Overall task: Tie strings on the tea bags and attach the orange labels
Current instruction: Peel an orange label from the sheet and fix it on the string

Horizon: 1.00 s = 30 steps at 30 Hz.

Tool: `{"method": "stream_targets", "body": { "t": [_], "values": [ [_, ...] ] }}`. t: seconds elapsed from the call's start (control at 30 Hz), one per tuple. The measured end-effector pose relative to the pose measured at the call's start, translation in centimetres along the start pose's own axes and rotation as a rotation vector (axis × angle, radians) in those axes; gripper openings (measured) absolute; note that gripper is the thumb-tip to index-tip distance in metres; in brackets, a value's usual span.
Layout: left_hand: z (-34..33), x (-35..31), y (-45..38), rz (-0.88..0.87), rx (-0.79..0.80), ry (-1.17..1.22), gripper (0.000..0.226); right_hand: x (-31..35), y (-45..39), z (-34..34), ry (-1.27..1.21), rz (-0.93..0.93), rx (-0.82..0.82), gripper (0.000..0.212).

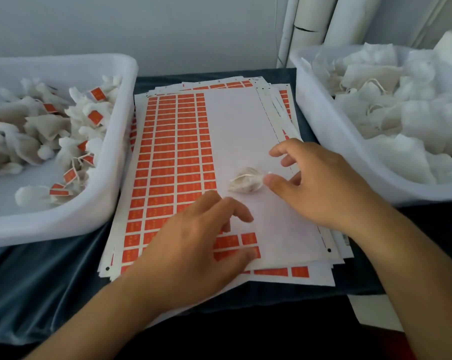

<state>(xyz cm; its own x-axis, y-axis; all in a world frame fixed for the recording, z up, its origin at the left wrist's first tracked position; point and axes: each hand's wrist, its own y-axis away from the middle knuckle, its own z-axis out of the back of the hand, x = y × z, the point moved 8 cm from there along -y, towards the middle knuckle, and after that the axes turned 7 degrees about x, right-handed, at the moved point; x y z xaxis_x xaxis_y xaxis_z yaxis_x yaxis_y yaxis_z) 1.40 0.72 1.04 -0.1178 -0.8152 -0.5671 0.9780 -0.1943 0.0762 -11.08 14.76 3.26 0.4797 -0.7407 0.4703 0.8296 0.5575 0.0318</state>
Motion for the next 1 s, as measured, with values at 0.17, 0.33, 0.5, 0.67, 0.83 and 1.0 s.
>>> {"method": "stream_targets", "body": {
  "t": [0.17, 0.33, 0.5, 0.67, 0.83, 1.0],
  "values": [
    [-1.9, -0.4, 2.1, -0.068, -0.011, -0.17, 0.052, -1.6, 3.6, -0.2, 0.167, -0.094, 0.039, 0.047],
    [-1.1, -0.8, 2.4, -0.109, -0.124, -0.167, 0.035, -2.1, 5.8, 0.2, 0.147, -0.132, 0.055, 0.051],
    [0.1, -0.5, 2.5, -0.101, -0.252, -0.063, 0.025, -0.9, 7.2, 1.5, 0.288, -0.13, -0.038, 0.066],
    [1.2, -0.3, 3.0, -0.112, -0.493, -0.039, 0.019, 2.7, 9.1, 1.6, 0.097, 0.033, -0.088, 0.057],
    [0.9, -1.1, 3.2, -0.189, -0.622, -0.177, 0.016, 3.0, 8.5, -1.9, -0.372, 0.046, 0.034, 0.049],
    [0.6, -1.1, 3.0, -0.2, -0.642, -0.202, 0.011, 2.1, 7.5, -4.4, -0.66, 0.011, -0.059, 0.032]
  ]
}}
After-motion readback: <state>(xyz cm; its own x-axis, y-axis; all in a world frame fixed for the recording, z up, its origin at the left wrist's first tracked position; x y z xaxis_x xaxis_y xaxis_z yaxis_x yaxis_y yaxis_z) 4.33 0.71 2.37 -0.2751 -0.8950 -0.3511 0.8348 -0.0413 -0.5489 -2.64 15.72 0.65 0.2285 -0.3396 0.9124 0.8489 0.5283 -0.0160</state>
